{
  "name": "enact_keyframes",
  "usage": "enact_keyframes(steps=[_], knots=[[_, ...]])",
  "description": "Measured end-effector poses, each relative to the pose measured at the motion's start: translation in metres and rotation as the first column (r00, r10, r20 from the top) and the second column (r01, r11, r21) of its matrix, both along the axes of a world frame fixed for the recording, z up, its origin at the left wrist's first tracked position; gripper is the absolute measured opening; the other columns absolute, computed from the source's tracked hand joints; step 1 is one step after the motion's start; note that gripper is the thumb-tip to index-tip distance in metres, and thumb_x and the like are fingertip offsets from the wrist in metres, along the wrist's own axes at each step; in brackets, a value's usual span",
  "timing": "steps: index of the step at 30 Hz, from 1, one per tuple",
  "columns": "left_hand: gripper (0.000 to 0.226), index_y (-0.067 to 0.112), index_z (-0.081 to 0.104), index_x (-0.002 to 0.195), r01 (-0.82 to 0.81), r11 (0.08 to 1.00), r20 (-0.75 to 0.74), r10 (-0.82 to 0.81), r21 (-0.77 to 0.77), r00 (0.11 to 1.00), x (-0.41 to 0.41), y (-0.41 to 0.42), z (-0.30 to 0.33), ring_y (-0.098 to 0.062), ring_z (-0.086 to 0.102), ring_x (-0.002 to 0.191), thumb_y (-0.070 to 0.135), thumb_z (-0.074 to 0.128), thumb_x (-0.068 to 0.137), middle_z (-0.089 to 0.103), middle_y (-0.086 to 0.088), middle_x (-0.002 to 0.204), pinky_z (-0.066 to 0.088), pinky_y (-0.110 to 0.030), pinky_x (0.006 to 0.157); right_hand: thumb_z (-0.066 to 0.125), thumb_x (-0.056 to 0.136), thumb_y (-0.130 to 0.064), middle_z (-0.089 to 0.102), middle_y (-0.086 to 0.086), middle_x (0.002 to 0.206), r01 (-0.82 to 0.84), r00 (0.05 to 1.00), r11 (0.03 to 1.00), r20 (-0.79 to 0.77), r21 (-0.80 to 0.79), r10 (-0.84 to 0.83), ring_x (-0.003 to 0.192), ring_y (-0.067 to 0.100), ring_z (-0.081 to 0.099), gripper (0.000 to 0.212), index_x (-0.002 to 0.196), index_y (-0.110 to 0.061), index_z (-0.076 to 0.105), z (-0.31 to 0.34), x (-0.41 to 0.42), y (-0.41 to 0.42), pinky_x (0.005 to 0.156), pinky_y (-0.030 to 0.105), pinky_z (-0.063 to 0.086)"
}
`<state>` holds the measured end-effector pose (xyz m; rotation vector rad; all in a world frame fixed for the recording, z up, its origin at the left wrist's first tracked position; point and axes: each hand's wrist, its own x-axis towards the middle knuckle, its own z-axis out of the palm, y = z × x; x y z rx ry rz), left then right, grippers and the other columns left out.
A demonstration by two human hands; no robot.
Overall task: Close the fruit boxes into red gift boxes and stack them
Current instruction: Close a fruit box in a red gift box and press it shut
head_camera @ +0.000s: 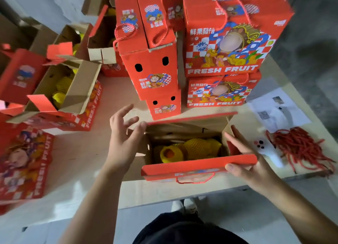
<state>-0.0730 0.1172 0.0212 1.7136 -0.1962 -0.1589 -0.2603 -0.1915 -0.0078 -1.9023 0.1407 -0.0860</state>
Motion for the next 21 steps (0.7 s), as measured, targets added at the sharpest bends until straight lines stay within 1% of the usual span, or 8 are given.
enact_keyframes(steps=[2,4,8,11,13,16,19,21], knots=[[0.055,0.038,0.043,0.145,0.164,0.967,-0.102,-0.187,-0.196,0.977,-0.01,-0.002,0.008,-0.034,0.055,0.118,0.041,0.066,0.095,0.051,0.008,0.148,0.058,-0.046,0.086,0.07,0.084,-0.063,0.045,-0.013,0.16,0.033,0.999,0.999,-0.02,0.024,-0.033,0.152,0.01,0.034,0.075,0.152,-0.044,0.046,0.001,-0.007,0.002,0.116,0.019,0.033],[0.05,0.028,0.034,0.151,0.336,0.922,-0.06,-0.353,-0.19,0.934,-0.021,-0.008,0.009,-0.017,0.057,0.124,0.037,0.05,0.104,0.054,0.021,0.145,0.055,-0.027,0.095,0.063,0.085,-0.073,0.05,-0.021,0.152,0.088,0.996,0.995,-0.029,0.045,-0.086,0.148,0.004,0.038,0.072,0.149,-0.046,0.046,0.003,-0.011,0.005,0.109,0.009,0.033],[0.044,0.035,0.03,0.148,0.353,0.907,-0.108,-0.384,-0.231,0.917,-0.027,-0.01,-0.01,-0.003,0.056,0.13,0.03,0.041,0.106,0.06,0.03,0.132,0.054,-0.023,0.095,0.066,0.083,-0.061,0.046,-0.026,0.152,0.186,0.982,0.981,0.004,0.063,-0.186,0.147,0.003,0.037,0.079,0.154,-0.046,0.033,-0.002,-0.011,0.013,0.105,0.006,0.034],[0.036,0.031,0.03,0.143,0.302,0.922,-0.102,-0.334,-0.241,0.937,-0.026,-0.004,-0.024,-0.011,0.057,0.132,0.026,0.043,0.11,0.06,0.014,0.137,0.053,-0.03,0.101,0.059,0.089,-0.049,0.048,-0.015,0.157,0.097,0.995,0.991,-0.036,0.093,-0.094,0.148,0.005,0.039,0.082,0.162,-0.042,0.02,-0.002,-0.009,0.01,0.118,0.025,0.031],[0.03,0.027,0.029,0.135,0.268,0.928,-0.059,-0.292,-0.258,0.954,-0.027,-0.005,-0.029,-0.022,0.053,0.133,0.023,0.043,0.108,0.052,-0.006,0.141,0.05,-0.038,0.105,0.052,0.094,-0.053,0.048,-0.011,0.158,0.026,0.998,0.999,-0.061,-0.038,-0.028,0.151,0.009,0.036,0.064,0.155,-0.032,0.046,-0.001,-0.006,0.005,0.123,0.043,0.031],[0.028,0.019,0.029,0.123,0.196,0.944,-0.061,-0.219,-0.266,0.974,-0.027,-0.012,-0.034,-0.042,0.048,0.136,0.025,0.049,0.104,0.044,-0.026,0.14,0.046,-0.057,0.111,0.048,0.098,-0.052,0.049,-0.011,0.157,0.021,0.997,0.993,-0.071,-0.113,-0.029,0.151,0.01,0.036,0.052,0.14,-0.026,0.065,0.001,0.002,0.006,0.125,0.044,0.025],[0.049,0.011,0.032,0.124,0.219,0.965,-0.057,-0.229,-0.147,0.972,-0.027,-0.008,-0.036,-0.043,0.053,0.13,0.047,0.055,0.101,0.048,-0.026,0.134,0.045,-0.067,0.104,0.047,0.099,-0.036,0.05,-0.007,0.156,0.068,0.994,0.989,-0.071,-0.134,-0.079,0.15,0.009,0.036,0.047,0.139,-0.019,0.063,0.008,0.014,0.013,0.128,0.046,0.022],[0.053,0.02,0.043,0.13,0.243,0.97,-0.007,-0.243,-0.023,0.97,-0.026,0.002,-0.041,-0.036,0.055,0.129,0.065,0.041,0.102,0.054,-0.014,0.133,0.046,-0.064,0.104,0.044,0.098,-0.032,0.05,-0.007,0.156,0.094,0.991,0.983,-0.075,-0.156,-0.107,0.15,0.009,0.036,0.047,0.138,-0.018,0.064,0.01,0.019,0.017,0.128,0.045,0.021]])
